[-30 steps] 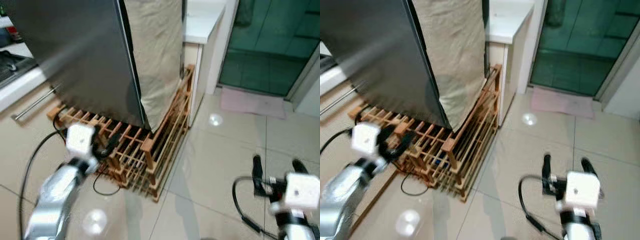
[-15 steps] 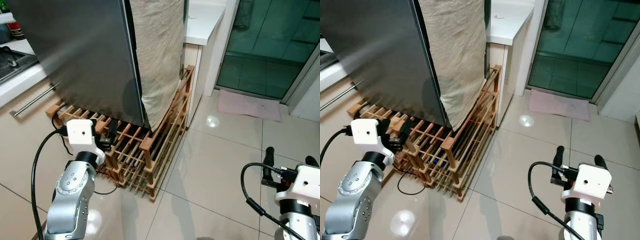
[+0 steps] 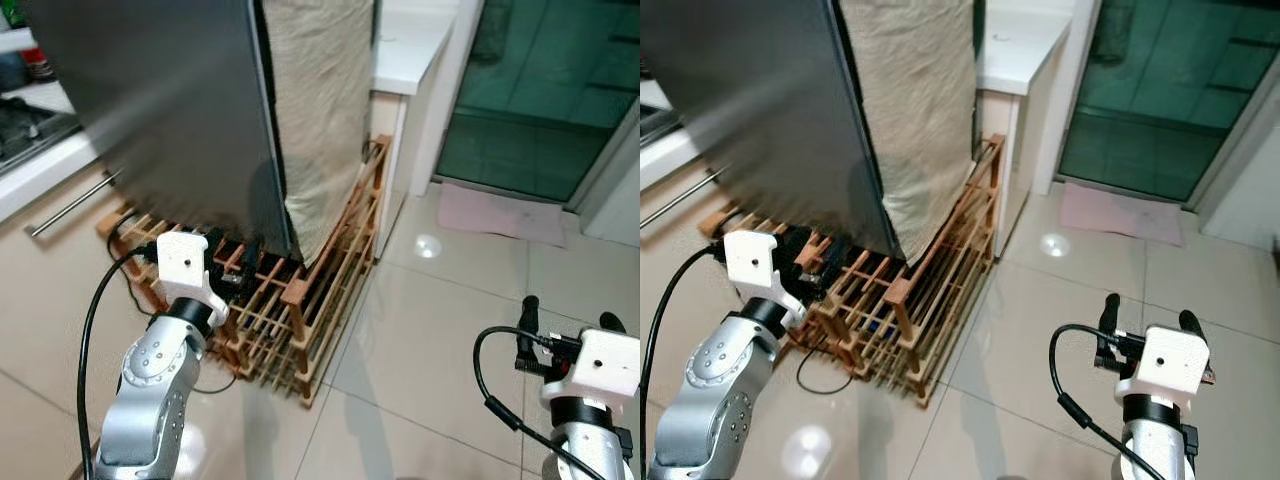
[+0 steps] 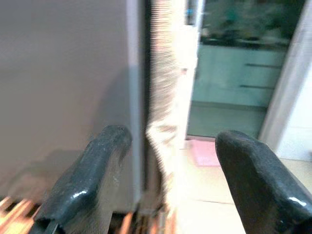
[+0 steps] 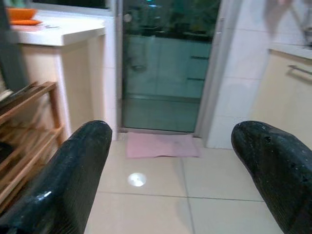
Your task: Restocking fridge
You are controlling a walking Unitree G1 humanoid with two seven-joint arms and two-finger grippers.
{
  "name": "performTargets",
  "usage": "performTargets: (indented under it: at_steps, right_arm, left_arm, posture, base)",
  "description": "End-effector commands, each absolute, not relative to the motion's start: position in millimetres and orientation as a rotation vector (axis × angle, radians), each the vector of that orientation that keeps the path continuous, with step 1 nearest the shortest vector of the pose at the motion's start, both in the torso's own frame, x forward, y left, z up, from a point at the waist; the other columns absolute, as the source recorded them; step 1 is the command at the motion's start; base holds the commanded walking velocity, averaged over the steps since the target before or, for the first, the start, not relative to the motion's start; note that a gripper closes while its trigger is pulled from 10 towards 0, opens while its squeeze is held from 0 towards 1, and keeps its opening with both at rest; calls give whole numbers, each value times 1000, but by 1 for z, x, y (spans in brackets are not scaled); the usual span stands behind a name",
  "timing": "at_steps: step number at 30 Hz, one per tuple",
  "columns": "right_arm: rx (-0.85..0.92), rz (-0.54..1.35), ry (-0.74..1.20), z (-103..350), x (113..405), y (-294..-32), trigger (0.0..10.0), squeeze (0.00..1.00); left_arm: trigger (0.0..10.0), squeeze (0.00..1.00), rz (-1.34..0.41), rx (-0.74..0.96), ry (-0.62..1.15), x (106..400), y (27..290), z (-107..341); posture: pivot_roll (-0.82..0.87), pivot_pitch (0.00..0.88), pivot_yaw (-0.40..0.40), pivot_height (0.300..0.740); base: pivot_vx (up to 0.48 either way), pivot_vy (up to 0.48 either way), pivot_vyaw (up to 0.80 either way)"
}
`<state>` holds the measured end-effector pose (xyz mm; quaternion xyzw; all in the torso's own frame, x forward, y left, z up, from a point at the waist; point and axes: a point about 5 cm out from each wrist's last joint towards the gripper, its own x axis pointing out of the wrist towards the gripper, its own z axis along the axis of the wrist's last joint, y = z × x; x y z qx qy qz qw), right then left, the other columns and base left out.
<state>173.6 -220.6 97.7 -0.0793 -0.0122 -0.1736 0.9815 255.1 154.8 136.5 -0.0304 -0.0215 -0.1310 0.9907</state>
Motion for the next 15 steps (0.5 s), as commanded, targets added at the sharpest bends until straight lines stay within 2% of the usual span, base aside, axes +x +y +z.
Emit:
performTargets:
  at_steps: [1,8,15]
  right_arm:
    - [-166,-337,-33,98,177,-220,10000,0]
    - [-172,-320,-39,98,181,-218,10000,0]
    - [-177,-303,-43,99,183,-218,10000,0]
  left_arm:
    - [10000,0,-275,-47,-66,255,154,142]
    - [10000,0,-275,-39,-85,256,153,145]
    - [10000,0,-211,-60,-83,263,158,150]
  posture:
    - [-175,0,45,740]
    - [-172,0,43,740]
    - [-170,0,39,740]
  base:
    - [480,0,0]
    - [479,0,0]
    - [0,0,0]
